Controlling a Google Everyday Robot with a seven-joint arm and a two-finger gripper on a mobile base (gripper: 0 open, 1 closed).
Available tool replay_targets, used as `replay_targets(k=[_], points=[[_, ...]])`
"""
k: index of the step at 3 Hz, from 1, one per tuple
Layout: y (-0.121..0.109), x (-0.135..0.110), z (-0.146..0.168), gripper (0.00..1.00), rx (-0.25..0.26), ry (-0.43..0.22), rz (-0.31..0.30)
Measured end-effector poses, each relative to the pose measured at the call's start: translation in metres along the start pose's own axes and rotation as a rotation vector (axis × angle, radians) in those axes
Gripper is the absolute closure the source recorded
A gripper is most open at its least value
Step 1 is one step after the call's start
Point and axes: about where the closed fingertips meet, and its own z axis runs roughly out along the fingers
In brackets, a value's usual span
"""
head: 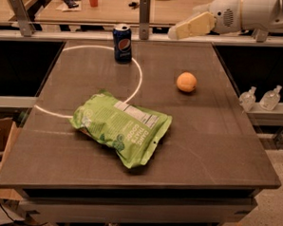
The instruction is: Pick pepsi can
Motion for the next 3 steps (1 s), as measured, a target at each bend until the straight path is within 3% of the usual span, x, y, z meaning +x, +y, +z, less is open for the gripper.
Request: replay_targets(k=[2,3], points=[[0.003,0.008,0.01,0.0,0.019,0.001,0.036],[0.016,0.019,0.008,0.0,0.103,-0.023,0.025]])
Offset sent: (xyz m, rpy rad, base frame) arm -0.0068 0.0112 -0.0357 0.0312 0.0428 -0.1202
